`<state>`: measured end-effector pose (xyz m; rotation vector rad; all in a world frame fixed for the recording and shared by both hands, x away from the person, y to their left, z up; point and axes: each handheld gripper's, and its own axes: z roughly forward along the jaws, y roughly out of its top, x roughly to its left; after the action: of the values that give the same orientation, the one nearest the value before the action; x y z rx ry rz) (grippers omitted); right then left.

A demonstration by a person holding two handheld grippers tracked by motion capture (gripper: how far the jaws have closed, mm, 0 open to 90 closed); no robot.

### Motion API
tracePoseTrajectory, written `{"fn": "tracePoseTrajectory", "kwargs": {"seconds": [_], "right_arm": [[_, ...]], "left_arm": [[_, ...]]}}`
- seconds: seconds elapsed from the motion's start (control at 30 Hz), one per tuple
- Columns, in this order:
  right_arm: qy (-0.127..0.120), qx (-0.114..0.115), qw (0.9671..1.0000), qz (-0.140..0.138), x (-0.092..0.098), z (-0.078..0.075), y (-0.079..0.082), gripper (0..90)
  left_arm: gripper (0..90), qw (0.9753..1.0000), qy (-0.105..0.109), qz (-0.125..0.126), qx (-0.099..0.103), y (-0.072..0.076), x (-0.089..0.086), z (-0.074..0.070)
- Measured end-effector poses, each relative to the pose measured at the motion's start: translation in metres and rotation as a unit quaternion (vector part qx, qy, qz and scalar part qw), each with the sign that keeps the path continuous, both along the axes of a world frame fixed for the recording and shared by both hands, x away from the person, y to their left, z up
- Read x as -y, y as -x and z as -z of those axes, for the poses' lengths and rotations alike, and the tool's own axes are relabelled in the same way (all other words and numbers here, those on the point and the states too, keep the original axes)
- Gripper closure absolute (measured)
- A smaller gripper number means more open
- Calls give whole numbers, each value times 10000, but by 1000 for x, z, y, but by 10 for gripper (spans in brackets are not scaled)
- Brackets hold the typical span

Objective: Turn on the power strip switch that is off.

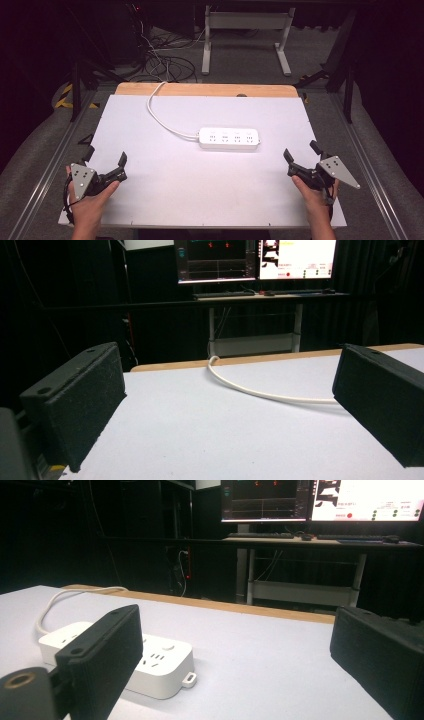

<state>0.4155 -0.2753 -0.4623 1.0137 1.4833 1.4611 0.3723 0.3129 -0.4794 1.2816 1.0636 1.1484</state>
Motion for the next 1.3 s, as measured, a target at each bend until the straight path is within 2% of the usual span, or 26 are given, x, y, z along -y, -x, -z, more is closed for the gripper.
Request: {"fn": "tracePoseTrajectory", "kwargs": {"seconds": [0.5,0.87,0.9,0.93,0.97,1.0,1.03,1.07,1.17,1.27,1.3], "right_arm": [[45,33,10000,-17,-1,0,-1,93],[107,139,9998,-65,1,-1,2,196],[107,143,9998,-69,1,-1,3,215],[145,195,9997,-93,1,-2,4,275],[145,195,9997,-93,1,-2,4,275],[176,260,9994,-125,1,-2,4,357],[192,301,9993,-143,1,-3,5,395],[192,301,9993,-143,1,-3,5,395],[232,371,9988,-204,0,-5,6,603],[256,400,9984,-309,-2,-6,6,691],[256,400,9984,-309,-2,-6,6,691]], "left_arm": [[14,10000,10,-17,-8,0,-1,0],[18,10000,-11,13,-2,-2,1,0],[18,10000,-11,21,-1,-2,1,0],[19,10000,-10,34,1,-1,1,0],[20,10000,-10,34,1,-1,1,0],[20,10000,-22,28,-2,-1,1,0],[20,10000,-26,27,-6,-1,1,0],[20,10000,-17,18,-1,-1,1,0],[22,10000,-30,23,-12,-1,1,0],[24,10000,-31,22,-2,-1,0,0],[24,10000,-30,22,-3,-1,0,0]]}}
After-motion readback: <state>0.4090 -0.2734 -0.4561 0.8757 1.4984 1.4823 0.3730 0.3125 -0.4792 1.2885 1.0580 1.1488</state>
